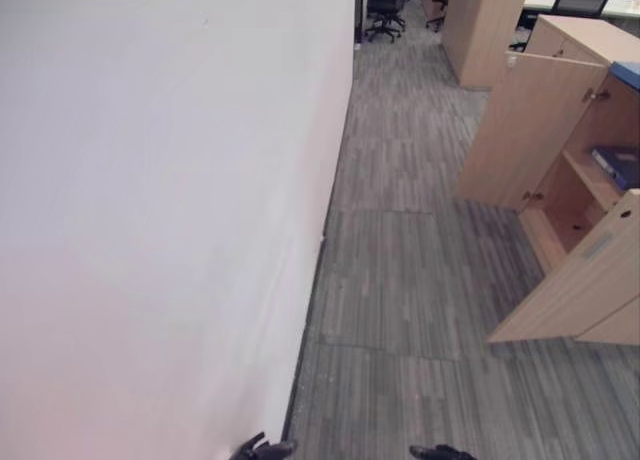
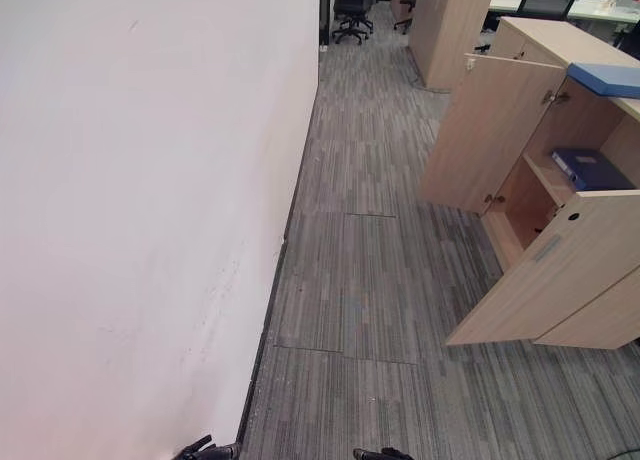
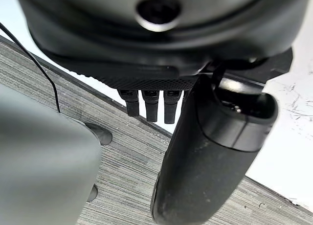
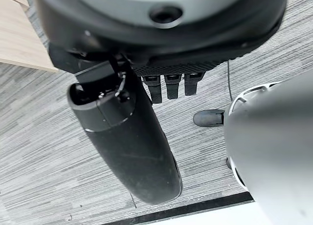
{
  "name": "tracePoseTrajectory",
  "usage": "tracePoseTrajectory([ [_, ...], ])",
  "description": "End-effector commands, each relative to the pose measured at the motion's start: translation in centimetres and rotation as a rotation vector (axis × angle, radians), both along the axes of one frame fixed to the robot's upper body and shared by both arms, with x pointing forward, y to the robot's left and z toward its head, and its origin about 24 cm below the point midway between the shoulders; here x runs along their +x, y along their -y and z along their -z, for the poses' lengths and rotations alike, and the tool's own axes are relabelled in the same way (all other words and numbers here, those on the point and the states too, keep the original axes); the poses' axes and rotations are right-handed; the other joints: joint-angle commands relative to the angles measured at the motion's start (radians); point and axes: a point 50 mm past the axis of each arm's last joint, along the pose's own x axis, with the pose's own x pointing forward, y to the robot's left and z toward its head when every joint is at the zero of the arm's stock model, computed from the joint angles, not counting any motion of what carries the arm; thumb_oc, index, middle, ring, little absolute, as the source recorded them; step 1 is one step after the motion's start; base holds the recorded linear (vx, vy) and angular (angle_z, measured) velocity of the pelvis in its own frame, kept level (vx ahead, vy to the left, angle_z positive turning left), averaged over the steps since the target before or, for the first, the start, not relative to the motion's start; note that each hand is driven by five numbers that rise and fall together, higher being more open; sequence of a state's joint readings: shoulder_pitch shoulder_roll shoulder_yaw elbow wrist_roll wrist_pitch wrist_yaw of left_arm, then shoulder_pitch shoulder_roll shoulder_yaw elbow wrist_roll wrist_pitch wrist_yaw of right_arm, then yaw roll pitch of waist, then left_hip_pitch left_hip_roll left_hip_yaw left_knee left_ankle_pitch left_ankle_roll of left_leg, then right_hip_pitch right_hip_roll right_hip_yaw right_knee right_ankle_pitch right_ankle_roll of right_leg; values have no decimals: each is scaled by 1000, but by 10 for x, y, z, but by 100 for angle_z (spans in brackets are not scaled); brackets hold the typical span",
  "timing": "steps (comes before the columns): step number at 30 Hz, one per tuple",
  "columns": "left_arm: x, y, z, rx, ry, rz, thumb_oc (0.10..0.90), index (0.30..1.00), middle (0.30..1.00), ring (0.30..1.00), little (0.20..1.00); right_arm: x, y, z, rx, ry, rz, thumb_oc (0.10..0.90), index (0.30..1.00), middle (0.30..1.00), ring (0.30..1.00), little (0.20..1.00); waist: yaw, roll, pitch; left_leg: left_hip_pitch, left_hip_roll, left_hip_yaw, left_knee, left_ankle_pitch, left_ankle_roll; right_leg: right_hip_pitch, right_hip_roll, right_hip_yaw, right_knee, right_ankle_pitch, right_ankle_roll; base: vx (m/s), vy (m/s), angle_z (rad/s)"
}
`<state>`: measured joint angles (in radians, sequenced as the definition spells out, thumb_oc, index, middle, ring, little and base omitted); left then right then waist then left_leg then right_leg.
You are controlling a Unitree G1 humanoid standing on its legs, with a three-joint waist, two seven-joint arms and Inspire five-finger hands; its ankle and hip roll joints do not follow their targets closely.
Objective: Put the empty folder in the office cabinet
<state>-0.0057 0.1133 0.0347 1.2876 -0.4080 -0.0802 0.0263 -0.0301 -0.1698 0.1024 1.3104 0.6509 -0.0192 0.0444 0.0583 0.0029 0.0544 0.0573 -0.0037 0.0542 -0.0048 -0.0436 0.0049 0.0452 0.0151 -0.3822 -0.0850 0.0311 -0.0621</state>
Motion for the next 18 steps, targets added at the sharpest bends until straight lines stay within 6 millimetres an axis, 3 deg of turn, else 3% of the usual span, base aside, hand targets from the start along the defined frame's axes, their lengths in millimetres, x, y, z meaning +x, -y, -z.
tracePoseTrajectory([
  [1,-62,-33,2,94,-169,-97,800,900,900,900,900,9,-2,-1,18,28,53,800,900,900,900,900,44,-42,12,54,37,-28,-82,-4,-69,55,-149,15,-2,13,185,0,0,0],
  [18,-67,-36,2,119,-223,23,800,900,900,900,900,10,5,-2,8,10,18,800,900,900,900,900,33,-30,19,61,44,-28,-82,-3,-74,65,-141,10,-2,2,173,6,-15,0],
])
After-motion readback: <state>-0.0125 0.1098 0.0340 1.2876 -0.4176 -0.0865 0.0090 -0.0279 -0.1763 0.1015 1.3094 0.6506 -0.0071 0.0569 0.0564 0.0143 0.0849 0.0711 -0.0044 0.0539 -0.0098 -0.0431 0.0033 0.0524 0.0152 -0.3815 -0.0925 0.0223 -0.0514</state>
